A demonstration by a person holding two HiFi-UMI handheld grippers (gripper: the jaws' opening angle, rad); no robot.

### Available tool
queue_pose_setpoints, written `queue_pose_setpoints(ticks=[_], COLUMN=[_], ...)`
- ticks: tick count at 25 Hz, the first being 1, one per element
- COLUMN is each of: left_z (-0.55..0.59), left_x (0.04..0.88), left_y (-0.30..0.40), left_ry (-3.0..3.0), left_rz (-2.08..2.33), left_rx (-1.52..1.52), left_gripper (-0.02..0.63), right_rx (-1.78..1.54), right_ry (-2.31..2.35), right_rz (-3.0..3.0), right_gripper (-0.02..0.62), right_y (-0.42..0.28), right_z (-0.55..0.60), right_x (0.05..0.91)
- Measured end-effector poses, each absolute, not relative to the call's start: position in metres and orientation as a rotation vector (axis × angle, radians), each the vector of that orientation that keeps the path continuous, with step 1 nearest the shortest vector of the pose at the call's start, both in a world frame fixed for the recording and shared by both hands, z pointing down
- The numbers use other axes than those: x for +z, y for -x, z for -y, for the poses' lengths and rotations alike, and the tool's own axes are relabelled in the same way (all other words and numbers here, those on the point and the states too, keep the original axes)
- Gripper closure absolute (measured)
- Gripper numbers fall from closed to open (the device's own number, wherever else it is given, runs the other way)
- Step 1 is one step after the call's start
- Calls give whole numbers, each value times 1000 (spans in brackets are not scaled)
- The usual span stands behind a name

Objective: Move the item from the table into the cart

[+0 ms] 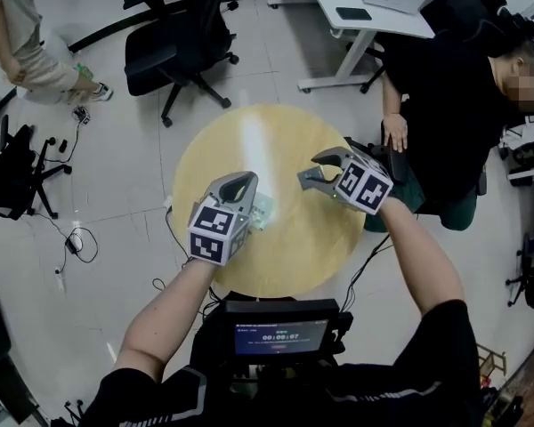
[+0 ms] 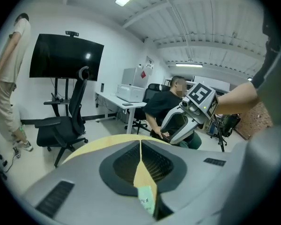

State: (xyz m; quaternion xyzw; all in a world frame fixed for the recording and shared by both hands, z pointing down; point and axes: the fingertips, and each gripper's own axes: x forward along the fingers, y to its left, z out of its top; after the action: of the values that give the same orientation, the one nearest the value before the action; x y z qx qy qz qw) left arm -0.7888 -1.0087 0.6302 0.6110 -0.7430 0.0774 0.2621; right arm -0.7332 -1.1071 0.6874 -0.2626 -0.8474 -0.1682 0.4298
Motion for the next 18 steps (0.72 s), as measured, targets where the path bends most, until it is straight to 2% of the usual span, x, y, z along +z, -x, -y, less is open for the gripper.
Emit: queue_pose_setpoints(ticks=[3, 5, 18], left_z=[1017, 1023, 1071], left_x=[677, 705, 831], left_y=[800, 802, 798], left_ry=[-1614, -1606, -1546], left_rz=[1946, 1905, 1796], left_rx=[217, 227, 309], left_gripper=[584, 557, 537], right_rx=[-426, -412, -600], right_ry=[697, 723, 895], right_rz=[2012, 1960, 1675], right_gripper=[354, 296, 273], right_y=[747, 751, 751], right_z=[1121, 1132, 1186], right_x=[740, 772, 911])
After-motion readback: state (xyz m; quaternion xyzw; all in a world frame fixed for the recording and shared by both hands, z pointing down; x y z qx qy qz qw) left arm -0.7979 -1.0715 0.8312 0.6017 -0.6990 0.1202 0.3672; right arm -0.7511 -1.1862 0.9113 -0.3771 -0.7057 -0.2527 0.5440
